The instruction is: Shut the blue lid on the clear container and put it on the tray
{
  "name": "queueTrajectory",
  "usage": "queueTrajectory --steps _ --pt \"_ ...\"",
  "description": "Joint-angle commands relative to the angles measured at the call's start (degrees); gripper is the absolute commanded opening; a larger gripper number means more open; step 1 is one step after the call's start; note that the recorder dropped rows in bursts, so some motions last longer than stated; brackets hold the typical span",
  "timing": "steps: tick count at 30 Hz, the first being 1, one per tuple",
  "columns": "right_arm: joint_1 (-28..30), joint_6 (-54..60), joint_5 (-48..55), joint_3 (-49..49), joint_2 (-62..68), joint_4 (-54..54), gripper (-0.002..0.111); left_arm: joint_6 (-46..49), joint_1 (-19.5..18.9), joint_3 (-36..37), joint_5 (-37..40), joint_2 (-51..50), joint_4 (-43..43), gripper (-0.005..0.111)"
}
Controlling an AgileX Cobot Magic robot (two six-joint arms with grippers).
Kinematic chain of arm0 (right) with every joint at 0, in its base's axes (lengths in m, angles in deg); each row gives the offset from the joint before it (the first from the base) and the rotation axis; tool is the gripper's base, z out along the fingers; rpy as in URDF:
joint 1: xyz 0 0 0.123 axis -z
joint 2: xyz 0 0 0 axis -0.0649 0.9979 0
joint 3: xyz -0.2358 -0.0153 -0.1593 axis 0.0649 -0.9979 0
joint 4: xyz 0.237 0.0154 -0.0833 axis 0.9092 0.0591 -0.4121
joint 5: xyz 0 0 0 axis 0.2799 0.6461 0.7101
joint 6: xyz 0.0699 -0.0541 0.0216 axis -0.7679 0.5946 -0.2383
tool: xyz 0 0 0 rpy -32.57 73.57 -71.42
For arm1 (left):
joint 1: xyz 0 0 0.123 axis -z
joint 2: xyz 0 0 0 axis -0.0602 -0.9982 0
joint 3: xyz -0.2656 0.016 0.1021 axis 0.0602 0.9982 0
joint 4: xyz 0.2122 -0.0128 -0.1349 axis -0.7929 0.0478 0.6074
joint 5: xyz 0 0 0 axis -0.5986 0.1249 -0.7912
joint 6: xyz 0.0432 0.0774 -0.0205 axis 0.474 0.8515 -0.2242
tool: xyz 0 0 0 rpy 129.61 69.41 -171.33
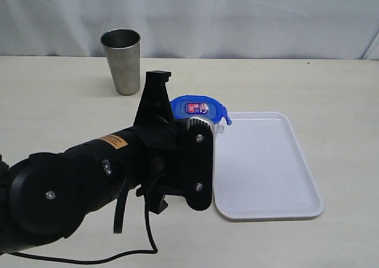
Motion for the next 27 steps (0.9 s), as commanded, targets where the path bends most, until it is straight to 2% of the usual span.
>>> queueTrajectory --steps 1,11,27 --pt "-0.11 0.25 -0.7 -0.18 0.16 0.03 0.004 1.65 0.12 0.13 0.46 -0.13 2.08 0.0" --pt "-0.11 0.25 -0.7 -0.18 0.16 0.03 0.004 1.65 0.12 0.13 2.19 -0.13 2.94 0.0" --pt "-0.11 0.25 -0.7 -0.18 0.16 0.03 0.004 1.65 0.12 0.13 0.9 0.01 4.13 0.0"
